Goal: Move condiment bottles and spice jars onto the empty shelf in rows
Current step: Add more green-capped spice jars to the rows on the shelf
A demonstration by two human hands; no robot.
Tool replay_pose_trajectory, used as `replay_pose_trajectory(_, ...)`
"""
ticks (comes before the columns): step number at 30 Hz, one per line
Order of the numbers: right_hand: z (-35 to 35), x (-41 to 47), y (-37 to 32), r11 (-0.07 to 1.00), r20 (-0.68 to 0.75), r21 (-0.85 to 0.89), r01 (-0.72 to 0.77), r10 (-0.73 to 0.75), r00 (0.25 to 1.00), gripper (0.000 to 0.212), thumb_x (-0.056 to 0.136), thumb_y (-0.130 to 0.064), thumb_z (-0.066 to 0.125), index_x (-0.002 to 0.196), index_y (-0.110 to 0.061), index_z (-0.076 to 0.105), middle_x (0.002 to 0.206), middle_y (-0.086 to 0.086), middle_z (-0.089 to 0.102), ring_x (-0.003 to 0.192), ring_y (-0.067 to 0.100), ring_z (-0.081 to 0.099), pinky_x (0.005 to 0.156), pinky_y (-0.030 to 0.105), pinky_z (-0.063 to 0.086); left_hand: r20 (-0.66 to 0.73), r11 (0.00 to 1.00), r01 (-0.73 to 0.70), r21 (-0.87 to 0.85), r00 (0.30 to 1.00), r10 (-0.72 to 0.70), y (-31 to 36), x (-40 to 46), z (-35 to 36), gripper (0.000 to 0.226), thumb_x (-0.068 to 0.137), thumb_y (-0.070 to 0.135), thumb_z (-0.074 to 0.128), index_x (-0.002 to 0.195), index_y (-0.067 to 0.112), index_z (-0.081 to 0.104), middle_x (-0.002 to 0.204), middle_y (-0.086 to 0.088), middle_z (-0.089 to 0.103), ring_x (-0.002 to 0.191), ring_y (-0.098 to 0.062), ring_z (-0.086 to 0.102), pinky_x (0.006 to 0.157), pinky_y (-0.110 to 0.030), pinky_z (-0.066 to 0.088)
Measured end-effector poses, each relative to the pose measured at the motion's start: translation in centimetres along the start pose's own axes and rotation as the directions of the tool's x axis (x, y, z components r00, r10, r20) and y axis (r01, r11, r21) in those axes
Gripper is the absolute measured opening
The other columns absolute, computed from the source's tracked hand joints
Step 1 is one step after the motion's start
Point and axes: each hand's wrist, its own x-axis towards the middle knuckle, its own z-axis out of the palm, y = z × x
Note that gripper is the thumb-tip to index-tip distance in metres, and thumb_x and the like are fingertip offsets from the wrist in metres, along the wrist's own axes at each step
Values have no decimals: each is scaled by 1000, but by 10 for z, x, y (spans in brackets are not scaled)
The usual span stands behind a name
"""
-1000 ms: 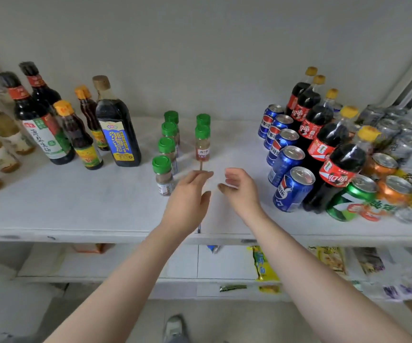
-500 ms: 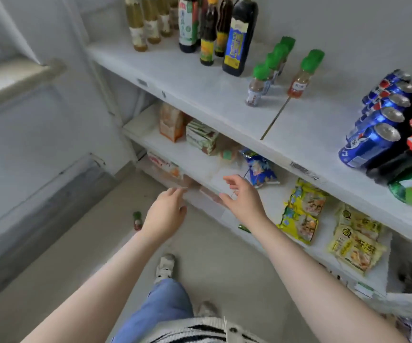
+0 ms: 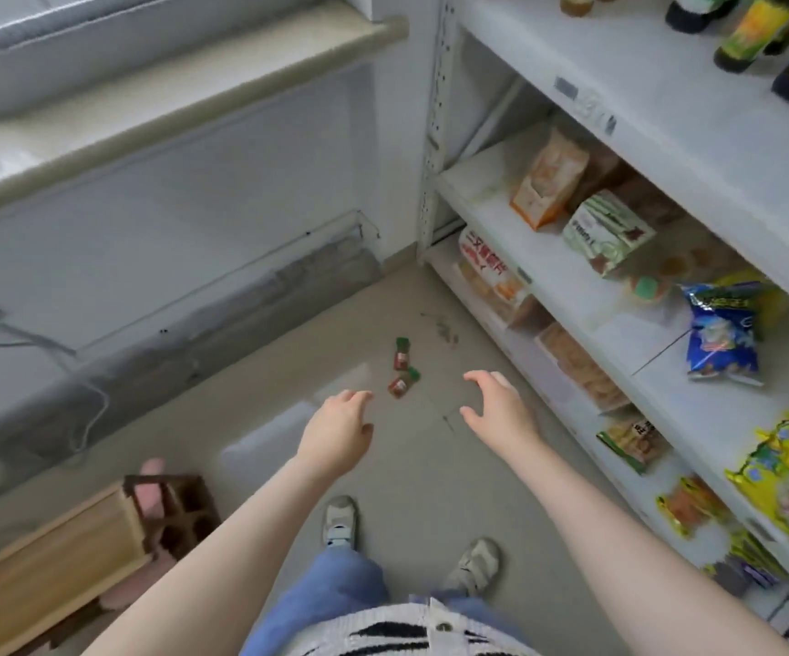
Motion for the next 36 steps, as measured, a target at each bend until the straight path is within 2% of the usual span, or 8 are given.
replay_pose_trajectory(3,24,17,-27,998,43,-15,-59,60,997,45,87,-27,60,130,-26,46,131,-2,48,107,25,57,80,35,46,51,1000,-3,19,999,2,-37,12,-10,51,91,17,49,141,17,40,138,-7,49,128,-28,44,102,-34,40)
replay_pose_trajectory(7,45,45,-48,993,63,-59,-107,110,992,45,88,-28,59,130,-26,46,130,-1,48,117,23,52,84,35,46,109,999,16,45,994,-20,-69,49,-20,51,91,18,48,141,17,40,140,-7,48,127,-28,44,99,-35,43)
replay_pose_trajectory(15,57,132,-49,984,113,-67,-162,169,979,45,88,-27,58,132,-22,45,130,3,49,117,28,53,87,37,46,224,994,12,106,974,-36,-72,148,-14,53,91,20,48,143,15,37,137,-9,49,126,-30,45,96,-37,45)
replay_pose_trajectory(21,79,221,-21,972,157,-59,-228,235,959,46,89,-27,58,132,-21,45,133,4,49,122,25,49,91,34,44,300,989,33,147,951,-76,-80,228,12,54,92,20,46,145,18,35,139,-6,48,126,-28,45,94,-35,45)
replay_pose_trajectory(28,157,313,24,949,228,-42,-312,313,922,47,89,-26,58,133,-16,46,132,7,51,122,27,49,92,36,45,397,984,37,172,912,-103,-101,359,80,50,95,21,45,144,16,35,136,-12,48,123,-34,48,91,-40,45)
replay_pose_trajectory(32,223,359,58,931,221,8,-366,355,908,44,88,-26,59,129,-14,48,126,10,53,116,29,51,87,36,46,456,978,-23,208,887,-76,-118,442,148,50,95,23,47,144,15,35,137,-12,47,126,-32,46,95,-42,45)
replay_pose_trajectory(36,300,396,91,874,229,112,-472,439,869,44,88,-29,59,128,-13,47,124,10,54,112,29,53,84,38,50,464,981,-33,193,884,-61,-146,506,225,48,94,31,50,139,14,42,130,-12,55,119,-29,53,100,-39,45)
